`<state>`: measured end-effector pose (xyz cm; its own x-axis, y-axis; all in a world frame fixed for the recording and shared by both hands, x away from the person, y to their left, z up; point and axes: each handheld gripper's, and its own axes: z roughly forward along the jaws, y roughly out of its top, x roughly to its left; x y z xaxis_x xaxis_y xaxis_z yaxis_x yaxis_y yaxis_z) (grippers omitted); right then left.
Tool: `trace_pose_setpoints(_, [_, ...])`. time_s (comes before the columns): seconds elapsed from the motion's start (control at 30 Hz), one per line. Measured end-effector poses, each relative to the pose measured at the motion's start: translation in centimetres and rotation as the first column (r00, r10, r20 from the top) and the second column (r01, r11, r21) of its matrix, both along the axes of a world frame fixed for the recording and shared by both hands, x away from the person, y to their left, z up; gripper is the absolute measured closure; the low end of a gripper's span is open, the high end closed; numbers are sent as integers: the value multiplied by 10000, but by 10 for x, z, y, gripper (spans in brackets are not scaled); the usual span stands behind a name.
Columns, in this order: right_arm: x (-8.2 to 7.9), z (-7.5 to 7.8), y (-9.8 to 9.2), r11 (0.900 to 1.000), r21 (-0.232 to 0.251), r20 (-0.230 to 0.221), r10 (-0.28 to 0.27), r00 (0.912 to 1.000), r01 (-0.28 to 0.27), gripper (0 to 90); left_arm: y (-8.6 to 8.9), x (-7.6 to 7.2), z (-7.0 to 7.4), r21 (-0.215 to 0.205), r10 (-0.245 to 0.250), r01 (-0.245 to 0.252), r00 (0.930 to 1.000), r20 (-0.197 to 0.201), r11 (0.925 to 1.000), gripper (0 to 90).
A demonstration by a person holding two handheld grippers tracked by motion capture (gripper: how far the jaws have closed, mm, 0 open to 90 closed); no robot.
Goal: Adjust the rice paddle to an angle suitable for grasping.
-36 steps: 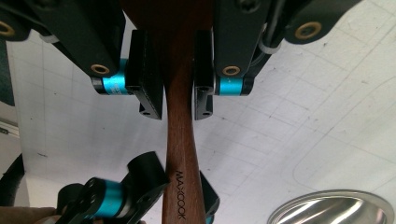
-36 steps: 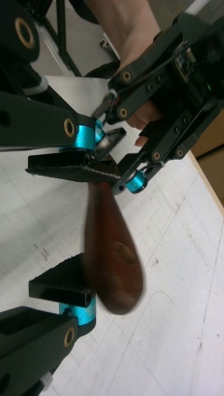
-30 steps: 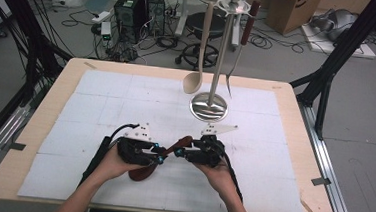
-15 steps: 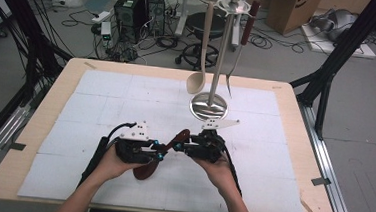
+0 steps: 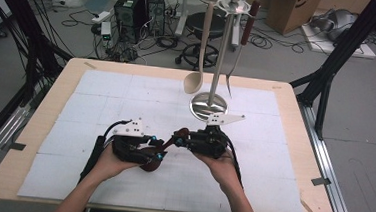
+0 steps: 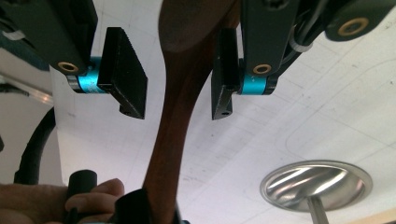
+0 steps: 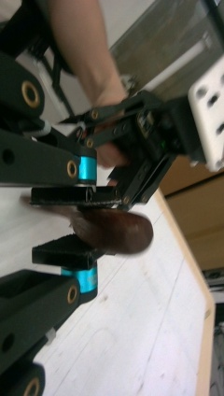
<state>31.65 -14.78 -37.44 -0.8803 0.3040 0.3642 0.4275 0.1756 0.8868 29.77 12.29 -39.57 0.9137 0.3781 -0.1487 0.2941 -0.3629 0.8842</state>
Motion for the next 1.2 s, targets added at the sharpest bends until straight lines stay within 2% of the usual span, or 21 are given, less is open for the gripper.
trace_pose_setpoints(0.1, [-2,6,1,9998,-164,322,98,9994,-93,772,0,-1,0,-29,-22,22,10000,19,10000,564])
trace_pose_setpoints(0.27, [-3,16,1,9994,-274,601,207,9980,-191,772,-1,-1,0,-143,-61,60,9999,-91,9999,533])
trace_pose_setpoints(0.4, [-5,22,4,9990,-320,858,331,9958,-304,772,-2,0,0,-220,-121,118,9998,-131,9997,541])
trace_pose_setpoints(0.5, [-6,23,7,9983,-402,951,449,9945,-412,772,-1,0,0,-266,-129,127,9999,-93,9996,584])
trace_pose_setpoints(0.63, [-7,22,12,9967,-659,1037,533,9932,-467,771,0,-1,1,-299,-177,177,9998,19,9994,670])
trace_pose_setpoints(0.9, [-7,16,15,9988,-234,958,457,9944,-436,753,2,-3,2,-215,-162,166,9997,173,9996,691])
trace_pose_setpoints(1.2, [-7,4,26,9990,-64,994,452,9940,-448,753,8,-3,3,-379,-71,75,9999,107,9993,697])
